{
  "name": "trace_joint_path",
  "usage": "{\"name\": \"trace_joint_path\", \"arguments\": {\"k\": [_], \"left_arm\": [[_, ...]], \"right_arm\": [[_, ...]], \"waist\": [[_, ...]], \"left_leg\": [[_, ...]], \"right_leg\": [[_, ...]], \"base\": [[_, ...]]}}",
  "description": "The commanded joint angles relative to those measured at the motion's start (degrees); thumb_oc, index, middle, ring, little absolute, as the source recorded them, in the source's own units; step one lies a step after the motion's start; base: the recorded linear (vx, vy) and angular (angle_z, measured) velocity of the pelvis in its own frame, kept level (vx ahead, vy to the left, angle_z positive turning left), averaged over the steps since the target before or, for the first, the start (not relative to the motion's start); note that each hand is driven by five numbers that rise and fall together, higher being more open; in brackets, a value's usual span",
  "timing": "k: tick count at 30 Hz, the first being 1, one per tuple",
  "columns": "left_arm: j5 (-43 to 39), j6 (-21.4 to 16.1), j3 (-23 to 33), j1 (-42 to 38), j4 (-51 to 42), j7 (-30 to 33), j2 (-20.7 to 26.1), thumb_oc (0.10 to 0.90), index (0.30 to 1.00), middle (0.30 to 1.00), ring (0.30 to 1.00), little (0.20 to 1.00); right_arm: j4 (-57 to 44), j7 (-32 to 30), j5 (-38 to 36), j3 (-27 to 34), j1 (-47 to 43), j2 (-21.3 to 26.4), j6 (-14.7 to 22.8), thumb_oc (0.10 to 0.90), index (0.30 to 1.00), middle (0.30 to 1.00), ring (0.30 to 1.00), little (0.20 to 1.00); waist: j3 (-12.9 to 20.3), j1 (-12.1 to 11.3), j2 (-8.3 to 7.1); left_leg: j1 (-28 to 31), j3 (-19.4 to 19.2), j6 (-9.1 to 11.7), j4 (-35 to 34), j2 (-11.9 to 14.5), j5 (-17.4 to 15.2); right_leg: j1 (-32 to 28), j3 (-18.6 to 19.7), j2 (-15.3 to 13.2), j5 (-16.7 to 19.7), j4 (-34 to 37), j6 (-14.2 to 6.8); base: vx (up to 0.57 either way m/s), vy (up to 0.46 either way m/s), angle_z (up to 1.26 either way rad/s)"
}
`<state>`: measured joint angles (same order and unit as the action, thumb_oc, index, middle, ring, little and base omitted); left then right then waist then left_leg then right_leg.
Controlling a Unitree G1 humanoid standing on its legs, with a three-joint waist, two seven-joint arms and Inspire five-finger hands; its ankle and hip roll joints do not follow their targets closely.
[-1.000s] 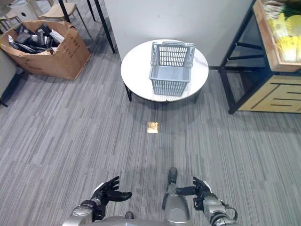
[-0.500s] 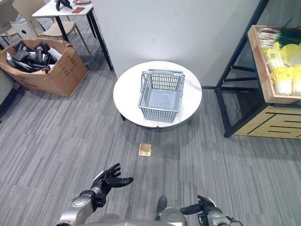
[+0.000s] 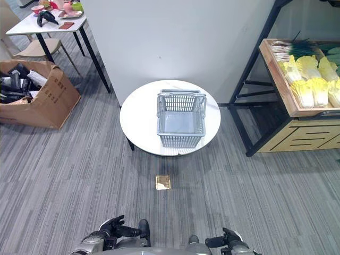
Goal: Get the vegetables into the basket
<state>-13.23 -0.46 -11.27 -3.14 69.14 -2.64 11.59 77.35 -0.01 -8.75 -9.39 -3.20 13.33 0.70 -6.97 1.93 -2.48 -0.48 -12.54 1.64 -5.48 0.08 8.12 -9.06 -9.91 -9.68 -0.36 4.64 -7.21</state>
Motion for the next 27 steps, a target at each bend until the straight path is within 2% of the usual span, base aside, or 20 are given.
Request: {"name": "trace_joint_path", "arguments": {"k": [1,10,13,14,15,17,19,22,27], "left_arm": [[2.41,-1.41,-0.71,-2.12,0.38,0.04,-0.58,0.9,1.0,1.0,1.0,1.0],[1.63,-1.79,0.06,-3.45,0.11,0.61,0.47,0.9,1.0,1.0,1.0,1.0],[1.94,-1.61,0.54,-4.0,0.18,0.71,1.44,0.9,1.0,1.0,1.0,1.0],[1.94,-1.61,0.54,-4.01,0.18,0.71,1.44,0.9,1.0,1.0,1.0,1.0],[1.85,-1.48,0.54,-4.28,0.42,0.77,1.71,0.9,1.0,1.0,1.0,1.0],[2.07,-1.62,0.68,-4.64,1.15,0.77,1.96,0.9,1.0,1.0,1.0,1.0],[2.03,-1.77,0.75,-4.59,1.11,0.86,2.17,0.9,1.0,1.0,1.0,1.0],[3.01,-1.73,0.13,-4.34,1.34,0.66,1.75,0.9,1.0,1.0,1.0,1.0],[2.75,-1.5,0.35,-3.52,2.13,0.46,0.64,0.9,1.0,1.0,1.0,1.0]], "right_arm": [[-0.09,0.39,2.05,-2.23,-3.01,0.22,-0.18,0.9,1.0,1.0,1.0,1.0],[-2.19,0.75,3.33,-4.4,-4.68,-0.84,0.04,0.9,1.0,1.0,1.0,1.0],[-2.89,0.79,2.62,-4.17,-5.21,-1.17,0.2,0.9,1.0,1.0,1.0,1.0],[-2.89,0.79,2.62,-4.17,-5.21,-1.17,0.2,0.9,1.0,1.0,1.0,1.0],[-3.47,0.75,2.24,-4.15,-5.47,-1.12,0.34,0.9,1.0,1.0,1.0,1.0],[-3.49,0.69,2.24,-4.33,-5.77,-1.09,0.38,0.9,1.0,1.0,1.0,1.0],[-3.97,0.68,2.48,-4.76,-5.84,-1.08,0.47,0.9,1.0,1.0,1.0,1.0],[-3.75,0.78,2.29,-4.91,-5.37,-1.46,0.53,0.9,1.0,1.0,1.0,1.0],[-3.46,0.78,2.81,-5.03,-4.95,-1.28,0.58,0.9,1.0,1.0,1.0,1.0]], "waist": [[-2.74,-1.87,-0.21],[-4.29,-3.28,-2.43],[-5.34,-3.98,-3.03],[-5.32,-4.05,-3.05],[-6.02,-3.69,-2.77],[-6.62,-2.76,-2.56],[-7.66,-1.44,-2.75],[-7.02,-1.3,-2.99],[-5.18,-1.4,-2.38]], "left_leg": [[-0.73,0.56,1.64,0.48,3.46,-1.5],[-1.58,-0.49,-0.75,2.58,1.47,-4.83],[-0.99,-1.25,-2.15,3.45,0.85,-6.51],[-1.01,-1.32,-2.17,3.44,0.83,-6.51],[0.13,-1.45,-2.57,3.31,0.72,-6.91],[2.89,-0.94,-2.06,1.69,0.42,-7.27],[4.21,0.34,-2.03,1.69,0.4,-7.64],[4.48,0.66,-1.77,2.19,0.44,-7.87],[5.82,1.67,-0.99,1.51,0.69,-7.69]], "right_leg": [[1.95,0.85,3.55,3.0,0.36,-0.31],[4.09,3.46,1.06,3.64,-2.34,-2.22],[7.74,3.1,0.19,4.86,-10.34,-3.54],[7.87,3.19,0.16,4.8,-10.49,-3.57],[10.43,3.46,0.1,6.74,-15.2,-4.04],[13.52,2.68,0.13,8.8,-11.04,-2.98],[16.49,4.52,0.65,11.26,-9.09,-3.32],[13.43,4.71,0.94,9.66,-6.43,-2.84],[8.59,3.61,1.91,8.23,-1.81,-1.97]], "base": [[0.17,0.312,-0.14],[0.05,0.115,-0.16],[0.04,0.1,-0.31],[0.04,0.107,-0.21],[0.09,0.088,-0.21],[0.18,0.039,-0.14],[0.14,-0.035,0.07],[0.06,-0.033,0.54],[0.07,-0.06,0.27]]}}
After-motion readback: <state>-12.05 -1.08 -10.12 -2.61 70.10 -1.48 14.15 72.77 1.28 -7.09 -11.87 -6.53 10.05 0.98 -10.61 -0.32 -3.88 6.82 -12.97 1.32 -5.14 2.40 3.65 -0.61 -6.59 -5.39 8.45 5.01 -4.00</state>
